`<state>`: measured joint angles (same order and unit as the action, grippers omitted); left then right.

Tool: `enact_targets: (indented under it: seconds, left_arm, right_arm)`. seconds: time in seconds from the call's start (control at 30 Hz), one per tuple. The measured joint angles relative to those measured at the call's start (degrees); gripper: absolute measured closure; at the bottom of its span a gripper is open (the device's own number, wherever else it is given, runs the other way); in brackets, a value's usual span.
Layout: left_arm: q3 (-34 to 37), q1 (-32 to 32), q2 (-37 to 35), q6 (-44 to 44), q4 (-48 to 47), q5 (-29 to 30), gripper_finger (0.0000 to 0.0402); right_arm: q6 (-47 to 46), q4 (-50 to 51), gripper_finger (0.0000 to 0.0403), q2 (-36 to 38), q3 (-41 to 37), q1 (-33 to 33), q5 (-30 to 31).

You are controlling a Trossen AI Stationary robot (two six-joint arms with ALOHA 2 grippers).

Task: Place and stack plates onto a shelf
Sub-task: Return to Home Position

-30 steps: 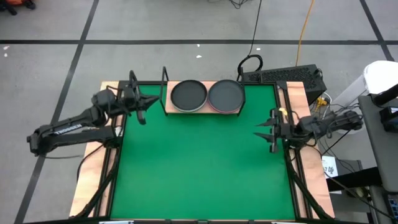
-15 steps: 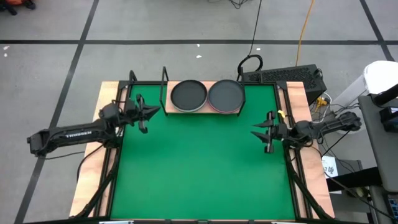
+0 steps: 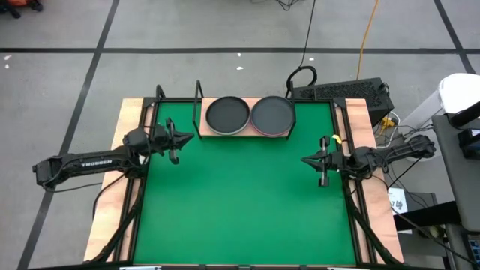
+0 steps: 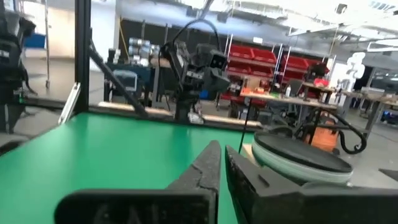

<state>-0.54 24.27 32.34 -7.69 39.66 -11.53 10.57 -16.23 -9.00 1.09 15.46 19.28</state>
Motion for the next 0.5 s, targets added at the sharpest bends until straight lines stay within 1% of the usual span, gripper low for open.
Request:
enact_targets:
  seconds: [0.1, 0.27, 0.5]
  left_arm:
    - [0.00, 0.00, 0.01, -0.22, -3.04, 0.02, 0.0398]
    - [0.00, 0.00, 0.00, -0.03, -6.10, 0.02, 0.0398]
    - [0.00, 0.02, 0.00, -0.21, -6.12, 0.04, 0.0398]
  right_arm:
    - [-0.29, 1.60, 0.0391, -0.06, -0.03, 0.00, 0.03]
    - [-0.90, 3.13, 0.0399, -0.04, -0.03, 0.00, 1.70]
    - [0.61, 3.26, 0.0402, -0.05, -0.09, 0.00, 1.67]
